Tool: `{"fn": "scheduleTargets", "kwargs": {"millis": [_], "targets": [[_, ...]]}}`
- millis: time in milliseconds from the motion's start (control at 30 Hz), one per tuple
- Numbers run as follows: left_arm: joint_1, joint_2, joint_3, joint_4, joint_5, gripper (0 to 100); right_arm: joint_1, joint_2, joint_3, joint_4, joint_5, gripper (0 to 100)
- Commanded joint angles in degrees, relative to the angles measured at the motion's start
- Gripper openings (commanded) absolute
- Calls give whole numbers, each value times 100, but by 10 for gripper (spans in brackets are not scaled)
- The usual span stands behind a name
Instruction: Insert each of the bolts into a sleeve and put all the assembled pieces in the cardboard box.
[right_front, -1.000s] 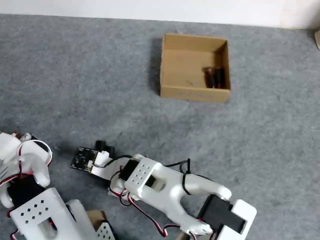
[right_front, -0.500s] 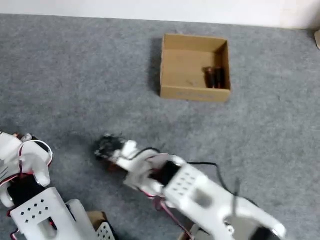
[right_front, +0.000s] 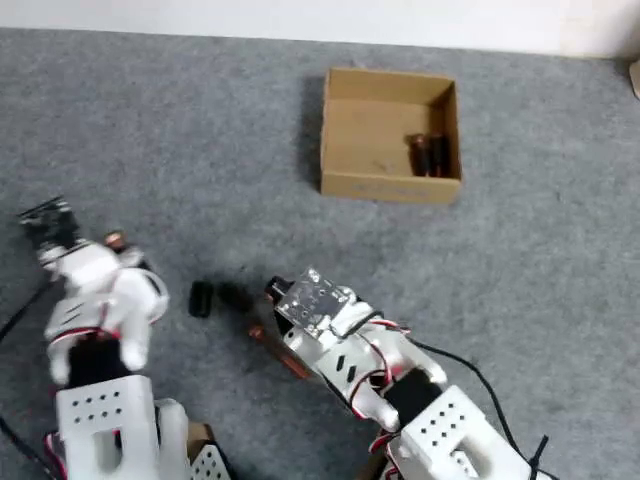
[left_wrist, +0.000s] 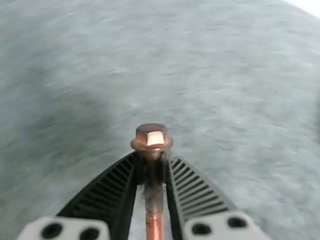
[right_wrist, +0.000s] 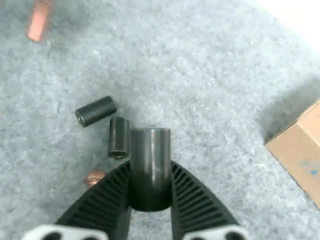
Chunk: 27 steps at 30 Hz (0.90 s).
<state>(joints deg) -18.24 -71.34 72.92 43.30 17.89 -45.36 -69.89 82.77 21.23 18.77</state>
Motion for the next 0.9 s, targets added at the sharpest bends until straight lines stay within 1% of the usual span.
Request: {"fn": "scheduleTargets", "kwargs": {"millis": [0,100,167,233,333,400,467,567,633,700,800,867], "targets": [[418,-110,207,-615,-44,5,84,-453,66,-277,-62,5],[409,-110,646,-914,-44,5,84,-479,110,-259,-62,5],[400,-110,857,-1134,-44,5,92,-488,391,-242,-62,5],[400,-110,910,-1222,-44,5,207,-505,734,224,-18,5],[409,-110,901,-1275,-44,5,1068,-514,1051,1235,264,5],[409,-110,910,-1363,-44,5,1745,-514,1077,1631,431,5],[409,-110,927,-1389,-44,5,2273,-514,1095,1851,624,5],[409,-110,945,-1407,-44,5,2818,-497,1103,2237,993,10],[409,-110,954,-1407,-44,5,3152,-505,1059,2686,1204,18],[400,-110,954,-1407,-44,5,3442,-514,1059,3073,1310,66],[400,-110,954,-1407,-44,5,3723,-514,998,3310,1398,173],[400,-110,954,-1407,-44,5,3767,-514,857,3336,1380,201]]}}
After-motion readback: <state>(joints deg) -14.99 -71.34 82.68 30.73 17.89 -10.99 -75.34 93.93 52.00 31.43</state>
